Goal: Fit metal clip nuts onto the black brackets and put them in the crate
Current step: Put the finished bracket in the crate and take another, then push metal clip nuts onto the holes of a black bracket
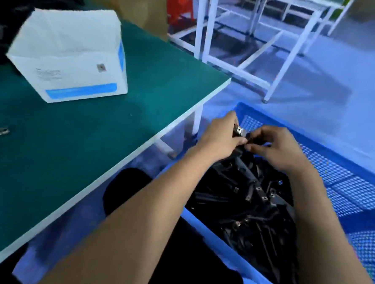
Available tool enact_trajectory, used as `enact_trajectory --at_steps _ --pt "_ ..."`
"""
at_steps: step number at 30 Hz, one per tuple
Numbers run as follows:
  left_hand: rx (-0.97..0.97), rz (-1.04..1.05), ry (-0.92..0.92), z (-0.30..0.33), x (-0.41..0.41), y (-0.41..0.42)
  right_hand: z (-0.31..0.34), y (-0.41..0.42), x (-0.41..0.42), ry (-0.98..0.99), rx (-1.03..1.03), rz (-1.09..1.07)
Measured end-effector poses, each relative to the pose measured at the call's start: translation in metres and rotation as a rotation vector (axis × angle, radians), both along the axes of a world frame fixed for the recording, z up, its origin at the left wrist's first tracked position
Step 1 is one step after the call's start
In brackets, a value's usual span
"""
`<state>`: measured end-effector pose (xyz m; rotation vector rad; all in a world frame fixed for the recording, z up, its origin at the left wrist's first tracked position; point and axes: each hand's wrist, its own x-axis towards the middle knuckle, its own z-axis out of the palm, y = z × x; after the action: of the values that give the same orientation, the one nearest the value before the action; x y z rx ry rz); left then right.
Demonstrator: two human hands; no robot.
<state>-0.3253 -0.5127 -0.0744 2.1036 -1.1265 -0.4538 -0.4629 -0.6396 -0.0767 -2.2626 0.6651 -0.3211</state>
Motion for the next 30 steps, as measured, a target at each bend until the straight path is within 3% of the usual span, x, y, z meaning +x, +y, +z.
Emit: enact_trajectory --at_steps 3,6,9,12,16,21,25,30 --pt "0.189 -0.074 -0.015 -0.036 -0.016 -0.003 -0.040 -0.010 -0.016 0.193 0.067 -0.108" --pt "0.350 -0.183 -0.187 -0.056 -0.026 0.005 -0.073 -0.014 -0.023 0.422 0.083 -0.245" --pt "0.395 -0.258 -0.284 -0.066 -0.024 0.017 -0.088 -0.013 -0.022 0.533 0.129 -0.331" --pt "0.353 -0.281 -0.265 -0.064 -0.019 0.023 -0.086 -0.011 -0.015 0.537 0.059 -0.388" --pt "0.028 -0.193 -0.266 -0.034 -0.018 0.018 -0.054 -0.004 0.004 0.303 -0.112 -0.522" --pt "-0.315 0.007 -0.295 0.029 -0.004 0.018 0.015 0.023 0.053 0.014 -0.212 -0.466" --pt "-0.569 0.201 -0.300 0.072 0.025 0.054 0.070 0.068 0.098 -0.159 -0.311 -0.329" --pt "-0.724 0.451 -0.311 0.103 0.074 0.133 0.110 0.154 0.161 -0.349 -0.347 -0.022"
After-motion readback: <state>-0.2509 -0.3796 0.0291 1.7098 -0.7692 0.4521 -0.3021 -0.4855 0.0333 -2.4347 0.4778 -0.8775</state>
